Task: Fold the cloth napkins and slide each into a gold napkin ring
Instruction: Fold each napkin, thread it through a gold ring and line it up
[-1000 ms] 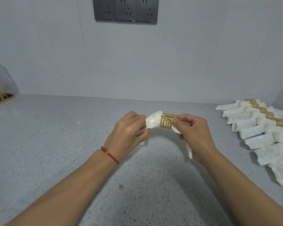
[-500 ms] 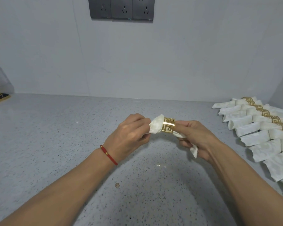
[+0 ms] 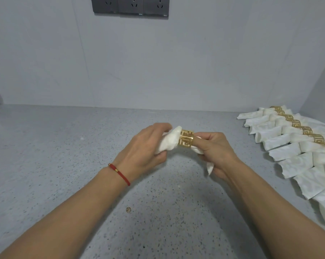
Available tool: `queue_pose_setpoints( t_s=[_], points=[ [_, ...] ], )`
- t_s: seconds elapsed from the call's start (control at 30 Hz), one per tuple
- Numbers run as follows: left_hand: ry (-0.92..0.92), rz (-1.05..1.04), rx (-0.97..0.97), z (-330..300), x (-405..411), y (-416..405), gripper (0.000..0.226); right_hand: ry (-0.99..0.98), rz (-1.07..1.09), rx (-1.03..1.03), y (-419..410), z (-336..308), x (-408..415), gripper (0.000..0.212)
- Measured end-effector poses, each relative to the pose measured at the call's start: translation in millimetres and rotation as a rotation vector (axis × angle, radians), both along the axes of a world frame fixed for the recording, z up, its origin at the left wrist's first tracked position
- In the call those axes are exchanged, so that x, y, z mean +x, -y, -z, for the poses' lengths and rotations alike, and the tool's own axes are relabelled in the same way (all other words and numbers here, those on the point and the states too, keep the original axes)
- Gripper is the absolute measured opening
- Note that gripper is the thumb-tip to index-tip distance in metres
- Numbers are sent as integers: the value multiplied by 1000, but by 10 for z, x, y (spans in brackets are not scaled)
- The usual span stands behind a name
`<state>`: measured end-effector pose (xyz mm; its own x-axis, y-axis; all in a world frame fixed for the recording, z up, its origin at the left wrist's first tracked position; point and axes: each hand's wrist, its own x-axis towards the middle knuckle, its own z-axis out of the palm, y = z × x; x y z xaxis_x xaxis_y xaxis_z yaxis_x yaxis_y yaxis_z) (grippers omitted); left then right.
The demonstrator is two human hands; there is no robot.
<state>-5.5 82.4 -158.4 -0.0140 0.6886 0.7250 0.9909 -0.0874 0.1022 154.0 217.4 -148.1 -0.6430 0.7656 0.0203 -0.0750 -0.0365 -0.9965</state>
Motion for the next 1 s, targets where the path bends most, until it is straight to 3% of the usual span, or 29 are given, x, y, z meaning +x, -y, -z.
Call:
queue_pose_setpoints(
  t_s=[0.07, 0.17, 0.3, 0.4, 0.67, 0.77, 0.9, 1.0],
  points=[
    [-35, -38, -149, -14, 39, -1, 70, 20, -4, 126, 83, 53, -55, 30],
    [-60, -49, -214, -66, 64, -16, 70, 52, -40, 250, 170, 110, -122, 13],
    [309, 15, -254, -111, 14, 25, 49, 12, -65, 203, 269, 50, -112, 3],
    [684, 76, -256, -149, -8, 104, 37, -10, -60, 161, 299, 19, -104, 9],
    [942, 105, -299, -145, -116, 148, 36, -32, 32, 168, 291, -28, -78, 7],
    [810, 62, -321, -109, -161, 177, 38, 76, -21, 317, 184, -48, -15, 6],
    [425, -146, -287, -81, -100, 148, 48, 665, -53, 1098, 62, -21, 31, 41],
    [325, -106, -235, -106, -75, 119, 50, 497, -81, 1032, 126, 26, 5, 41]
  ],
)
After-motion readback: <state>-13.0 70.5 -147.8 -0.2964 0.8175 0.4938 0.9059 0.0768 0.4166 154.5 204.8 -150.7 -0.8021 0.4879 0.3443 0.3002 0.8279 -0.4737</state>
